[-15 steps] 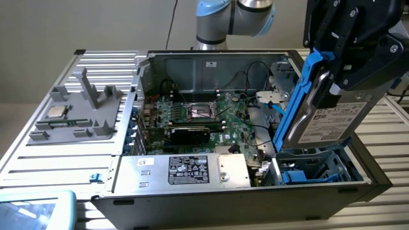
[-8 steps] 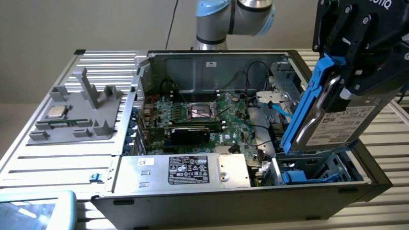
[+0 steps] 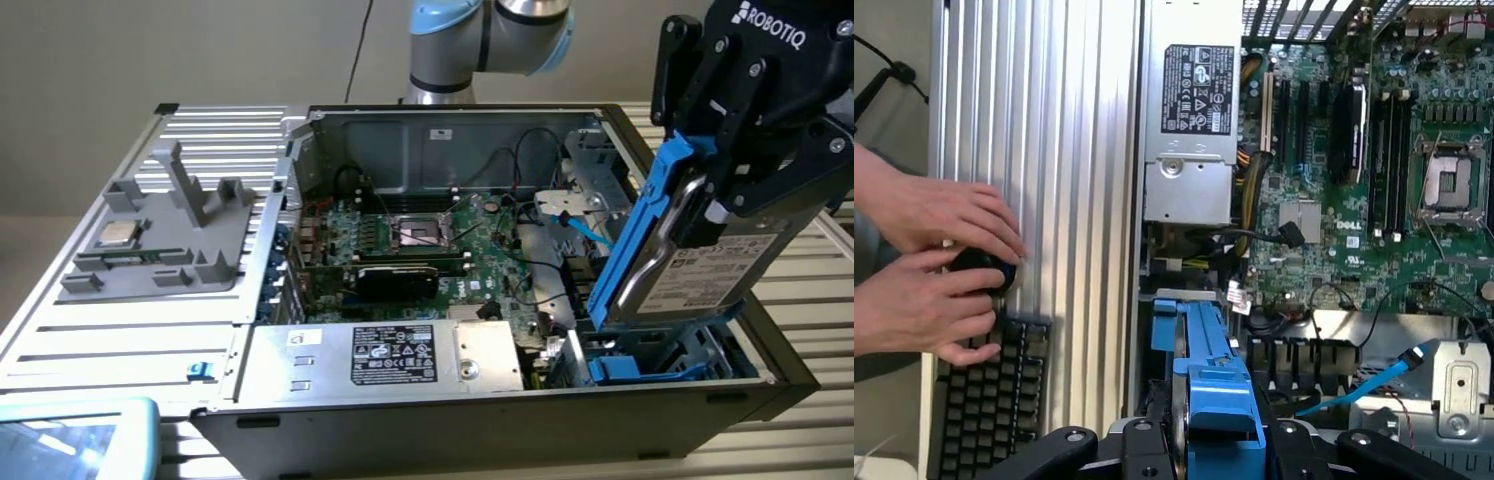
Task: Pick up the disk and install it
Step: 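Insert the disk into the insertion slot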
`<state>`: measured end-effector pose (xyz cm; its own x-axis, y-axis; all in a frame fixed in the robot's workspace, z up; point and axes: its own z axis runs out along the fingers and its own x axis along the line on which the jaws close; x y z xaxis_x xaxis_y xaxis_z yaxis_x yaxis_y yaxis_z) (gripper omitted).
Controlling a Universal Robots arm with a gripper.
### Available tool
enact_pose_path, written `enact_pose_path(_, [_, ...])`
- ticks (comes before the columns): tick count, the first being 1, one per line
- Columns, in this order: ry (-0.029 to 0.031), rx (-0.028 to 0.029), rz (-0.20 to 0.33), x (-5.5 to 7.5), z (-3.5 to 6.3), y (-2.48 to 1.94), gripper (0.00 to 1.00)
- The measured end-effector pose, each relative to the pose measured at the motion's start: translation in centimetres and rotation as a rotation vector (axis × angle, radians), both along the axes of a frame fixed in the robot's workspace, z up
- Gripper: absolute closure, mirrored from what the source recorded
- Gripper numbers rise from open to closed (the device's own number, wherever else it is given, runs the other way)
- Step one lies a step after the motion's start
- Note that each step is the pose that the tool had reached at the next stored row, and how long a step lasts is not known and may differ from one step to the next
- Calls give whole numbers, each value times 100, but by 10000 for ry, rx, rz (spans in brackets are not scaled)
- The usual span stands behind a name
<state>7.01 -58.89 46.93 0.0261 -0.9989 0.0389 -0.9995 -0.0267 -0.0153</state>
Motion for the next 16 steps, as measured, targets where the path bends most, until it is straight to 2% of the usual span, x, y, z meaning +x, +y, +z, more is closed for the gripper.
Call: enact_pose_path(16, [0, 10, -21, 47, -174, 0, 63])
